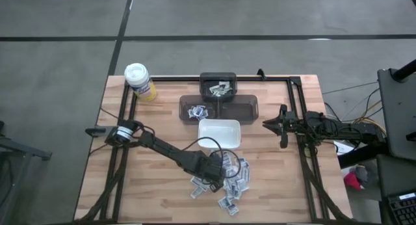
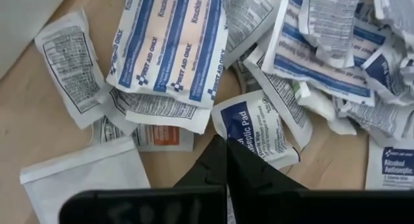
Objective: Pick & Place First Aid Supplies
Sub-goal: Put the alcohol pad into the left black bin
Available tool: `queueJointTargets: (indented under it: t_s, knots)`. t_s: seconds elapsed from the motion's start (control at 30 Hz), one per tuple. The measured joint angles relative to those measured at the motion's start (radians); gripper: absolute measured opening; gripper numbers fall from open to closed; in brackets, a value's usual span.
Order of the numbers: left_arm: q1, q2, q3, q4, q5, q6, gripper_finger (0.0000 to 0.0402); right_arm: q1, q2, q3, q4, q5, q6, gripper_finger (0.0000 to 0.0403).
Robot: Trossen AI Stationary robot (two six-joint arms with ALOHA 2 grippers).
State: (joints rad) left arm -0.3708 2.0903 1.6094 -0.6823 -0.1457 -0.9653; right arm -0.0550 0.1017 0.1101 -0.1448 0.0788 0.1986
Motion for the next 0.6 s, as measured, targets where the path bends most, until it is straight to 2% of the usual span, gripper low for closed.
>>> queueJointTargets:
  t_s: [0.6]
  knots:
    - [0.002, -0.023, 0.006, -0.060, 0.009, 0.021, 0.0000, 0.000, 0.000, 0.000, -0.001, 0.000, 0.000, 0.0059]
